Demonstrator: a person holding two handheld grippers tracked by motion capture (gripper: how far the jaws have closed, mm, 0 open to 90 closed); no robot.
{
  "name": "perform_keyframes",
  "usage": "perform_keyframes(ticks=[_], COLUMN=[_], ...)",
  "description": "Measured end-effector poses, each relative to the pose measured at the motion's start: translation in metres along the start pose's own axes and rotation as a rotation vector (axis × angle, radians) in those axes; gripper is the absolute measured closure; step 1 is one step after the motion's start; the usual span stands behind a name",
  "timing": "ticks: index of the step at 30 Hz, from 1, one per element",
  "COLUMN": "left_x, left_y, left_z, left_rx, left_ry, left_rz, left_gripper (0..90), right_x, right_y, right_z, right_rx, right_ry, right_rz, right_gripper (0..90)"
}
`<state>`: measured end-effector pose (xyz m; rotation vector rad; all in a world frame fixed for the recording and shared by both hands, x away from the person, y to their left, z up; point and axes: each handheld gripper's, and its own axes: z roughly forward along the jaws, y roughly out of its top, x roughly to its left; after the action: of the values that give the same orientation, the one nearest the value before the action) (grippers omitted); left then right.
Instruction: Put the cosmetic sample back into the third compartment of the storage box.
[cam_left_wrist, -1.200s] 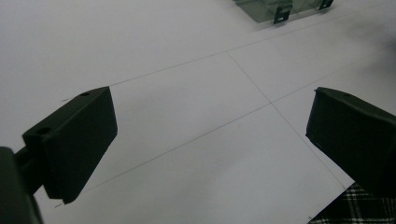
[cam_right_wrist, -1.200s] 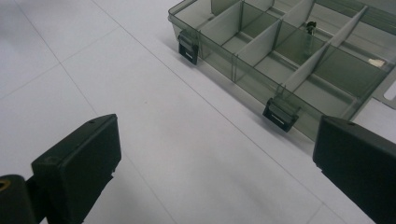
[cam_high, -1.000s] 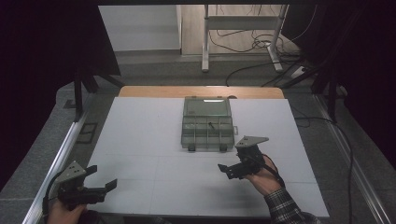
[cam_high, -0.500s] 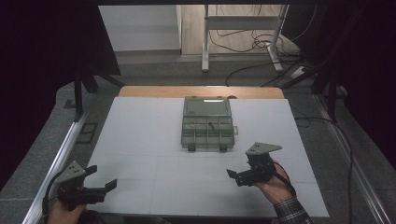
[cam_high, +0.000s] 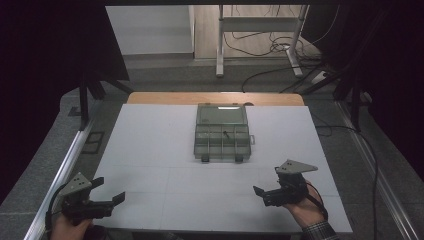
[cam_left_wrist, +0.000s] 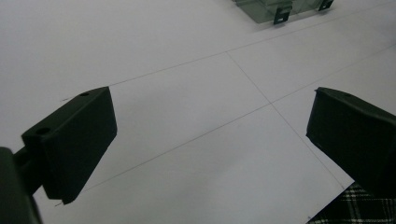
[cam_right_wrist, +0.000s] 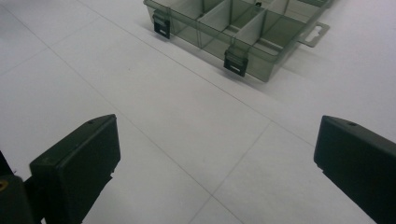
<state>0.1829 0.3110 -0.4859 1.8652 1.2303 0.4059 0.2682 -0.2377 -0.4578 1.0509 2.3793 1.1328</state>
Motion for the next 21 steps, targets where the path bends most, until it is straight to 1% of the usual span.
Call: perform_keyframes(ticks=[14,18,21], left_x=[0.000,0.000,0.000], left_y=[0.000,0.000,0.000], left_z=[0.000,0.000,0.000], left_rx=[0.000,0.000,0.000], left_ry=[0.000,0.001,0.000], left_rz=[-0.002,-0.002,-0.004], left_gripper=[2.0,2.0,2.0], right_x=[-0.007,-0.008,-0.010], right_y=[-0.018,-0.025,-0.031], right_z=[-0.020,-0.027,-0.032], right_rx=[-0.011,-0.014,-0.023], right_ry=[-0.059,-0.089,-0.099], right_rz=[0.015,0.033,0.059], right_gripper=[0.4,0.4,0.4])
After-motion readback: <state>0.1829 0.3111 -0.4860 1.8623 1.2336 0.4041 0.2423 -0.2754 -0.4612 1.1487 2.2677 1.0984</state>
